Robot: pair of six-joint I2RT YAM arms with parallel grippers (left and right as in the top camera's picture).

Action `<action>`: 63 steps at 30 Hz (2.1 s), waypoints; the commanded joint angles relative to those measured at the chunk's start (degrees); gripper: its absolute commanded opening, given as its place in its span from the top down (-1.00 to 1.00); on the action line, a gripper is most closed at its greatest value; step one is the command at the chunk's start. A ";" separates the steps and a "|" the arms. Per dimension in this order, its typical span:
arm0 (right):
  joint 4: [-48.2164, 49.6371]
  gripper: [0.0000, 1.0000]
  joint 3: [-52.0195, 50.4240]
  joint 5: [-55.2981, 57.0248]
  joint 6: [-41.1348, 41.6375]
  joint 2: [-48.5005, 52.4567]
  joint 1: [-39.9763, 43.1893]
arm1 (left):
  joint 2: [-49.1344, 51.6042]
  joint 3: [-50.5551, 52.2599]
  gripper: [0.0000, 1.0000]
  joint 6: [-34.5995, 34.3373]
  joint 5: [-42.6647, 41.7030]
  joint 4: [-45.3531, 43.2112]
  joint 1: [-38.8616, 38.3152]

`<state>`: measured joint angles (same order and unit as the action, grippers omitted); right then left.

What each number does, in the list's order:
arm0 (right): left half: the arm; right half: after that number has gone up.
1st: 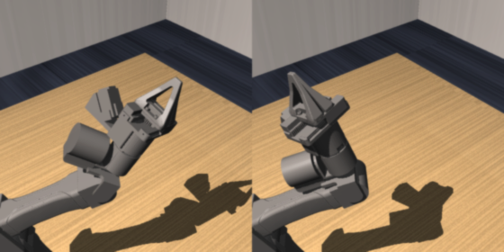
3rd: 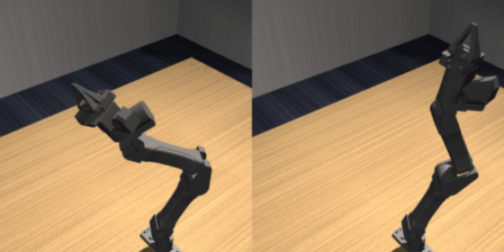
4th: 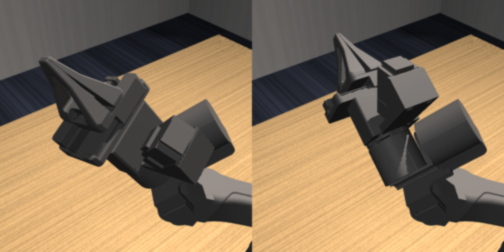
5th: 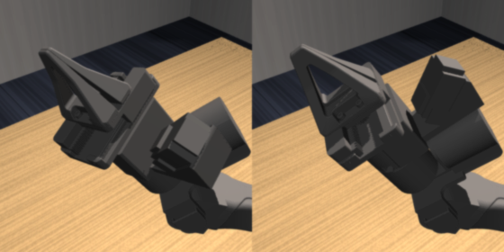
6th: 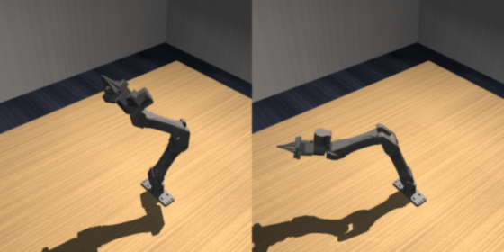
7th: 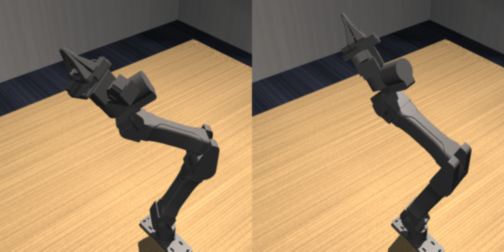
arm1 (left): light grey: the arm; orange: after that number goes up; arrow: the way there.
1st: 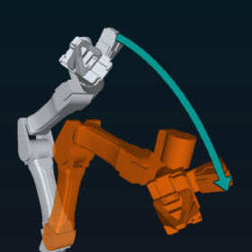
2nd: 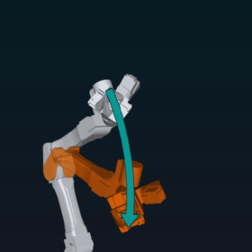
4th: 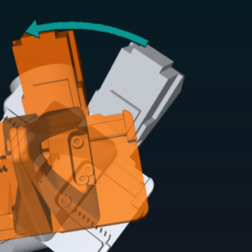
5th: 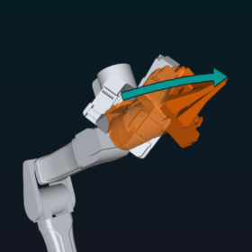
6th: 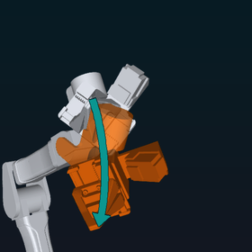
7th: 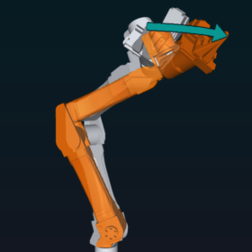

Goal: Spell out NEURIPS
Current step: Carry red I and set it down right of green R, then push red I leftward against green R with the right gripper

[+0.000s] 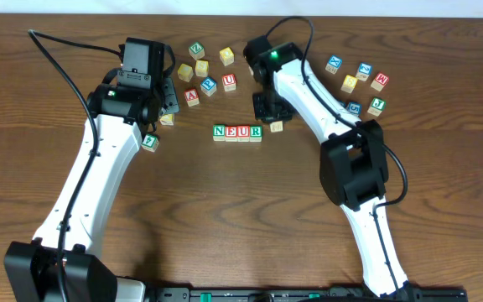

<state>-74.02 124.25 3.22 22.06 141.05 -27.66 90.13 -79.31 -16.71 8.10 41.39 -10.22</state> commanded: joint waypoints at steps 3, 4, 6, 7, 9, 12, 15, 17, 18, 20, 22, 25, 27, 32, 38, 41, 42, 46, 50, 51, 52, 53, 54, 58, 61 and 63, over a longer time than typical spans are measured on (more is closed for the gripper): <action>0.31 0.69 -1.53 -1.99 -0.44 -0.11 -0.52 | -0.20 0.39 0.01 -0.55 0.98 -0.13 0.17; 0.28 0.67 -1.53 -2.19 -0.46 -0.11 -0.52 | -0.20 0.39 0.01 -0.55 0.98 -0.28 0.17; -0.20 0.63 -1.53 -2.51 -0.46 -0.11 -0.59 | -0.22 0.39 0.01 -0.55 0.98 -0.31 0.17; -0.50 0.61 -1.53 -2.78 -0.48 -0.11 -0.59 | -0.20 0.39 0.01 -0.55 0.96 -0.31 0.17; -1.03 0.57 -1.53 -3.34 -0.50 -0.11 -0.57 | -0.20 0.39 0.01 -0.55 0.96 -0.31 0.17; -1.70 0.47 -1.51 -4.76 -1.07 -0.11 -0.57 | -0.22 0.39 0.01 -0.55 0.98 -0.35 0.17; -2.12 0.38 -1.51 -5.55 -1.81 -0.11 -0.57 | -0.22 0.39 0.01 -0.55 0.98 -0.50 0.17; -2.25 0.35 -1.49 -5.57 -1.81 -0.11 -0.57 | -0.20 0.39 0.01 -0.55 0.98 -0.52 0.17; -2.29 0.35 -1.46 -5.57 -1.88 -0.11 -0.57 | -0.20 0.39 0.01 -0.55 0.96 -0.52 0.17; -2.38 0.34 -1.46 -5.81 -2.05 -0.11 -0.57 | -0.20 0.39 0.01 -0.55 0.96 -0.50 0.17; -2.34 0.32 -1.46 -6.38 -2.51 -0.13 -0.50 | -0.20 0.39 0.01 -0.55 0.98 -0.52 0.17; -2.32 0.27 -1.46 -6.62 -2.64 -0.13 -0.46 | -0.22 0.39 0.01 -0.55 0.98 -0.52 0.17; -2.32 0.23 -1.46 -6.62 -2.64 -0.13 -0.46 | -0.20 0.39 0.01 -0.55 0.96 -0.52 0.17; -2.34 0.14 -1.46 -6.60 -2.67 -0.13 -0.50 | -0.22 0.39 0.01 -0.55 0.98 -0.52 0.17; -1.95 0.15 -1.46 -6.16 -2.67 -0.13 -0.39 | -0.20 0.39 0.01 -0.55 0.96 -0.52 0.17; -1.49 0.23 -1.46 -6.19 -2.64 -0.13 -0.39 | -0.20 0.39 0.01 -0.55 0.96 -0.52 0.17; -1.31 0.28 -1.44 -6.16 -2.67 -0.13 -0.37 | -0.20 0.39 0.01 -0.55 0.96 -0.52 0.17; -1.49 0.42 0.09 -6.19 -2.67 -0.15 0.09 | -0.20 0.39 0.01 -0.55 0.98 -0.55 0.17; -3.02 0.42 3.98 -6.19 -3.17 -0.17 0.90 | -0.20 0.39 0.01 -0.55 0.96 -0.76 0.17; -3.72 0.42 5.22 -6.19 -3.56 -0.17 1.16 | -0.20 0.39 0.01 -0.55 0.96 -0.76 0.17; -4.76 0.42 6.71 -6.21 -3.96 -0.17 1.44 | -0.20 0.39 0.01 -0.55 0.96 -0.76 0.17; -5.55 0.42 7.74 -6.19 -4.00 -0.17 1.60 | -0.20 0.39 0.01 -0.55 0.98 -0.76 0.17; -6.60 0.43 8.85 -6.21 -4.37 -0.17 1.75 | -0.22 0.39 0.01 -0.55 0.96 -0.76 0.17; -9.40 0.36 11.21 -6.23 -5.53 -0.17 1.79 | -0.20 0.39 0.01 -0.55 0.98 -1.05 0.17; -11.45 0.41 10.99 -6.84 -6.12 -0.15 1.79 | -0.22 0.39 0.01 -0.55 0.96 -1.42 0.17; -13.40 0.50 10.93 -6.84 -6.34 -0.15 1.79 | -0.20 0.39 0.01 -0.55 0.98 -1.49 0.17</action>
<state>-85.95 134.61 -3.16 17.21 141.05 -25.78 90.13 -79.31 -16.71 8.10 40.05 -10.22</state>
